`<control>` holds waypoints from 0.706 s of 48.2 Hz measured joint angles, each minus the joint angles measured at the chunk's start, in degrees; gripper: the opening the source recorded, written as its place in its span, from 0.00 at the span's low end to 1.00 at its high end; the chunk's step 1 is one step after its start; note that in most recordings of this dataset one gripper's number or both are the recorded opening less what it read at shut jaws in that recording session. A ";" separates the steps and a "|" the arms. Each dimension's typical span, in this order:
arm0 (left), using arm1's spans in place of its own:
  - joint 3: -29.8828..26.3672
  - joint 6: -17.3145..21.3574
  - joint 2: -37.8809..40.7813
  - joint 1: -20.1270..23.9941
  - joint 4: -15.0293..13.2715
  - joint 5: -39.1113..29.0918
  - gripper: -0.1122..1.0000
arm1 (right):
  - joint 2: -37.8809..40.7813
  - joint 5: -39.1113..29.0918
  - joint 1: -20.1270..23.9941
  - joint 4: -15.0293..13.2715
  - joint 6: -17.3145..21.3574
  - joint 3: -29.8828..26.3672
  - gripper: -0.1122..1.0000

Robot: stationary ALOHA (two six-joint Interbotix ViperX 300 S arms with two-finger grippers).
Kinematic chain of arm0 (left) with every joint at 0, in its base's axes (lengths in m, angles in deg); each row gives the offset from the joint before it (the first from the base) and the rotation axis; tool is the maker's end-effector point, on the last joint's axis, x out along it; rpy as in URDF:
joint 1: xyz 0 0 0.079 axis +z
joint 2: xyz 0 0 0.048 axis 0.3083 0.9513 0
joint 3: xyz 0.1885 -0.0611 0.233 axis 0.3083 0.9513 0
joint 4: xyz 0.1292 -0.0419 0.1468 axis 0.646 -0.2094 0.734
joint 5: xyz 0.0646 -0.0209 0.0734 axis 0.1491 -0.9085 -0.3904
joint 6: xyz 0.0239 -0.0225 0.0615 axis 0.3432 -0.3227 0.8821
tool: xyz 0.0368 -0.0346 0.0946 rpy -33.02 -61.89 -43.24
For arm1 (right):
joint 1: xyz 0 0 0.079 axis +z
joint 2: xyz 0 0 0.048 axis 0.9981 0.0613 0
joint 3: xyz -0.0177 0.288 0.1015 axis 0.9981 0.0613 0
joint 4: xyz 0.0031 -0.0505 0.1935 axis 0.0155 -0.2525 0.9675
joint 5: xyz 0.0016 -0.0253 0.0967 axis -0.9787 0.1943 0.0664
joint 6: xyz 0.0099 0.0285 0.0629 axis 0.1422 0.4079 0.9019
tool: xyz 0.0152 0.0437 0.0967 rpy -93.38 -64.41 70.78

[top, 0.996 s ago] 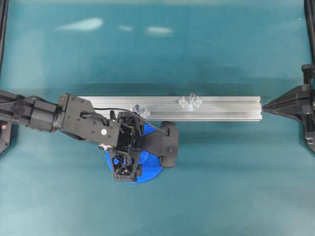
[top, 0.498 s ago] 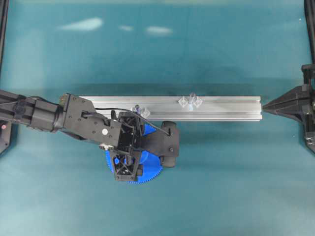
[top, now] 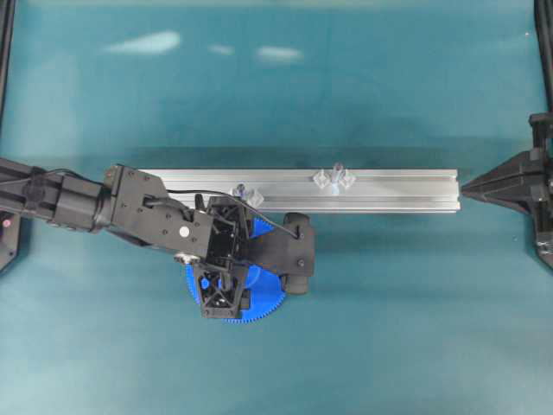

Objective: Insert the large gear onto the shaft.
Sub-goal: 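Close the left gripper on the blue gear hub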

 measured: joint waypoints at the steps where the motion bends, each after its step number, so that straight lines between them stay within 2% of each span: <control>1: 0.00 -0.09 0.00 0.00 0.09 0.00 0.95 | -0.09 0.00 0.00 0.00 0.00 0.00 0.13; 8: 0.00 -0.09 0.00 0.09 0.09 0.00 0.94 | -0.09 0.00 0.00 0.00 0.00 0.00 0.13; 16: -0.26 -0.18 0.09 0.09 0.18 -0.09 0.79 | -0.09 0.09 0.00 0.00 0.00 0.00 0.13; 34: -0.35 -0.18 0.00 0.09 0.35 -0.18 0.79 | -0.09 0.09 0.00 0.00 0.00 -0.09 0.13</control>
